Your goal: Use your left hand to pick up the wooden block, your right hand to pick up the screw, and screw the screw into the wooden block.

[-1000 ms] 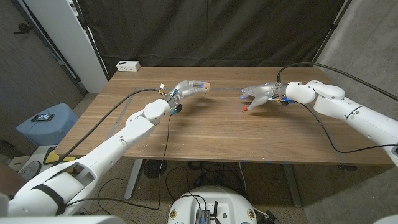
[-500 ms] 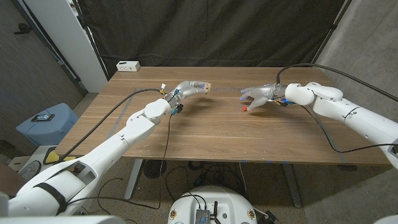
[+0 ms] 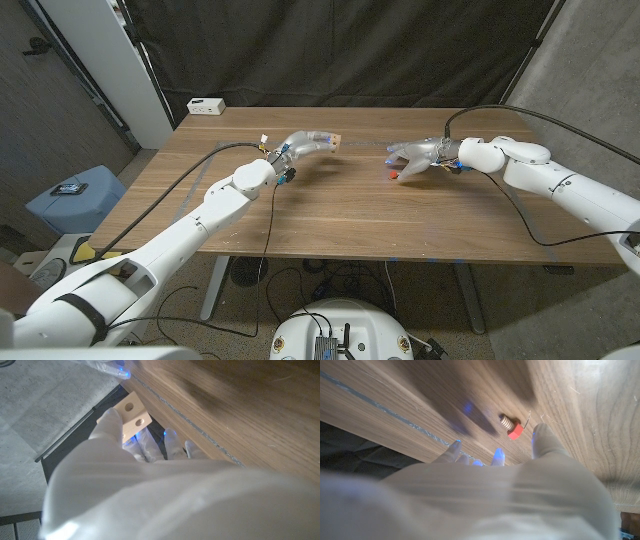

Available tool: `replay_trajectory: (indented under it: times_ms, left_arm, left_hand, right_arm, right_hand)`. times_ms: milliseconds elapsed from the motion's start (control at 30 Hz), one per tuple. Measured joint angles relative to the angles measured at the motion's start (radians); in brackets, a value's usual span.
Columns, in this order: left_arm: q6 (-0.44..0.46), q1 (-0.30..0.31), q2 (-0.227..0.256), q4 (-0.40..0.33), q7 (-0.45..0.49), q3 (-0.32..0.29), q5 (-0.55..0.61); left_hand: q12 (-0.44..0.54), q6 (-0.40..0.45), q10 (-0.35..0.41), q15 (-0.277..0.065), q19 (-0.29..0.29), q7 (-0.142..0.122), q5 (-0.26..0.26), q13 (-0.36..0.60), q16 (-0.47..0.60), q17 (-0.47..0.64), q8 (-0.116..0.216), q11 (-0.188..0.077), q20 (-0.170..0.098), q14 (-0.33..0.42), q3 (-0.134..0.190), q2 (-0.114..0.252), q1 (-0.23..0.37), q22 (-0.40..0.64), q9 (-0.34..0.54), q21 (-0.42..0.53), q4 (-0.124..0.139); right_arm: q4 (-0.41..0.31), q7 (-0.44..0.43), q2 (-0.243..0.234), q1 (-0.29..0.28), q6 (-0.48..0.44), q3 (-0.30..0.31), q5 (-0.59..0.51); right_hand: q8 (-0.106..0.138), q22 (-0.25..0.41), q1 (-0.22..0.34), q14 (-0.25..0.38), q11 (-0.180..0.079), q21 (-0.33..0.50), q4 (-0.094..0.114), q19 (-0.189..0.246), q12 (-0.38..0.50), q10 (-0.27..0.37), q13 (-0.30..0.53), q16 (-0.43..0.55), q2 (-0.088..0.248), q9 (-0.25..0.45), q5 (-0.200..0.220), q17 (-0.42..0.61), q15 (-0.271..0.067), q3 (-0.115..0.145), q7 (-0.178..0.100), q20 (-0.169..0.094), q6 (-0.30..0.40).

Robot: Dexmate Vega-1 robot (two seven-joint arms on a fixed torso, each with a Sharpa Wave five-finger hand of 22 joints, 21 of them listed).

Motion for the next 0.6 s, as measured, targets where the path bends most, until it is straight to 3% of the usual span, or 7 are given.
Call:
replay_trajectory:
  times_ms: [600]
  left_arm:
    - [0.019, 0.0, 0.0, 0.0, -0.003, 0.0, -0.025]
  left_hand:
    - [-0.004, 0.0, 0.0, 0.0, 0.0, 0.0, 0.0, 0.0, 0.0, 0.0, -0.003, 0.0, 0.0, 0.0, 0.0, 0.0, 0.0, 0.0, 0.0, 0.0, 0.0]
  right_arm:
    - [0.027, 0.0, 0.009, -0.004, 0.0, -0.008, 0.0]
  right_hand:
    - [0.026, 0.0, 0.024, 0.012, 0.0, 0.005, 0.005, 0.014, 0.004, 0.0, 0.0, 0.008, 0.008, 0.01, 0.0, 0.0, 0.002, 0.005, 0.003, -0.003, 0.047]
